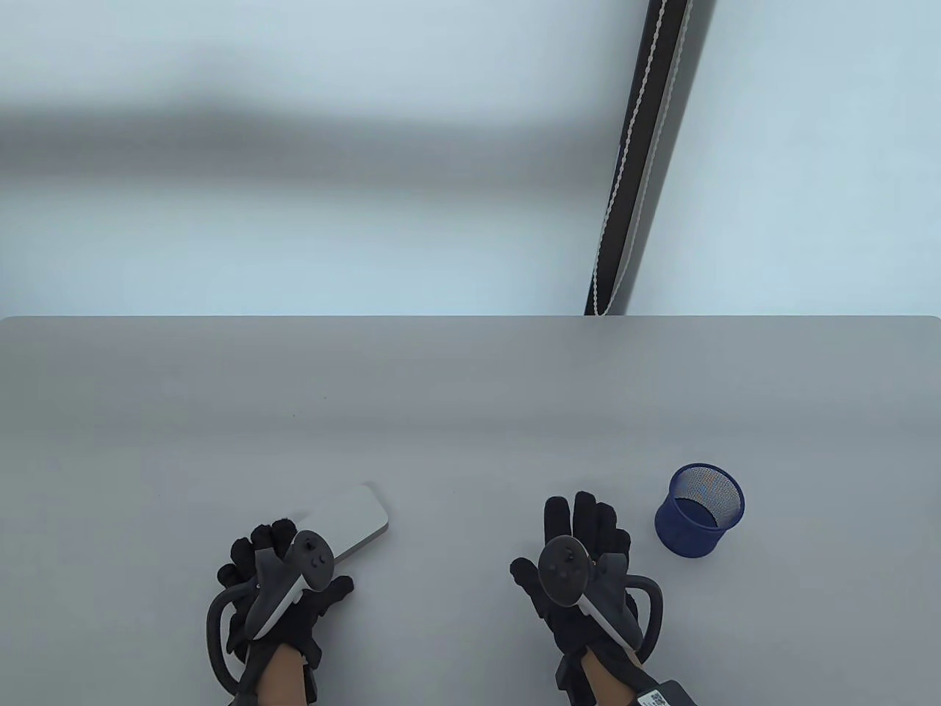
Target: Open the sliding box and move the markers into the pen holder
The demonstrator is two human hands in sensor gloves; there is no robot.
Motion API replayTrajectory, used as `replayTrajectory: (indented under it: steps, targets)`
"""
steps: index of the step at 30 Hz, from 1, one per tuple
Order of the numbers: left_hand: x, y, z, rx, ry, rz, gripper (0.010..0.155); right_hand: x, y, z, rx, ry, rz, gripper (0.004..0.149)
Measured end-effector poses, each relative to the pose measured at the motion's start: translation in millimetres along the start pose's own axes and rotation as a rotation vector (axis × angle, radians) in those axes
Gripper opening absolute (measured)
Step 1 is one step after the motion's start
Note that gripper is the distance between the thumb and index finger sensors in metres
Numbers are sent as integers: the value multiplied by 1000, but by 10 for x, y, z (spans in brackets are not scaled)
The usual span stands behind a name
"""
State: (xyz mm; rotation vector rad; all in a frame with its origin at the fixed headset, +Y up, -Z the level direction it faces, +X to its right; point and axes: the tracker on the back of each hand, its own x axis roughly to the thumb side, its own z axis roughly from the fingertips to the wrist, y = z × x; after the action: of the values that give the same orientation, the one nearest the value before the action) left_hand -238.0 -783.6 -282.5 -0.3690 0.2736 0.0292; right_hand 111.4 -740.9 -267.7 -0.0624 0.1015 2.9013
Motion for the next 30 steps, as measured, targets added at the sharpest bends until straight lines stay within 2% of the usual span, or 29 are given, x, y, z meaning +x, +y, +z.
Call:
replayTrajectory:
  steps: [3,10,13,24,30]
  targets:
    - [5,27,14,79,11,34,76,-1,2,0,5,3,-1,87]
    - [53,100,44,80,5,5,78,-9,4,-3,14,11,-7,86]
    - [100,170,85,113,-46,49,75,-18,3,-8,18,17,-12,86]
    - [667,354,352,231,-278,-33,75,-50,-2,-21,23,32,-21,86]
    - [948,319,456,188,-415,-70,74,-60,-2,-26,24,34,-19,87]
